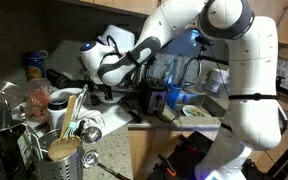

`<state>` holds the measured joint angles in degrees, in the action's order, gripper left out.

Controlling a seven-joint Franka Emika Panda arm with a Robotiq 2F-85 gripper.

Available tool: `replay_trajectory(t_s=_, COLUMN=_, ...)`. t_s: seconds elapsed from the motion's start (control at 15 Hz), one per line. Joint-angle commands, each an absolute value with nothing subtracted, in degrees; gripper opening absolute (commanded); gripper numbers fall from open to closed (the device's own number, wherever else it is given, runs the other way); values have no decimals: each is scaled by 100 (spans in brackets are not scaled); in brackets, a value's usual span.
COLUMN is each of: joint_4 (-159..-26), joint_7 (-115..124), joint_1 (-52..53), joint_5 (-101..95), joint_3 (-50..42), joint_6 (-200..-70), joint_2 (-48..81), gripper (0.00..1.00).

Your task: Wipe the white bowl with the white towel and then put the bowl in the bigger white bowl

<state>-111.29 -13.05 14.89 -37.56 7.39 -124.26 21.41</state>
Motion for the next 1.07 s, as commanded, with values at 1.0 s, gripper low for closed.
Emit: replay_trajectory(t_s=1.0, joint_4=-8777, joint_7=-1625, joint_1=1902, joint_5=-4163, joint_3=771, joint_6=-12281, joint_2=3707, gripper=3)
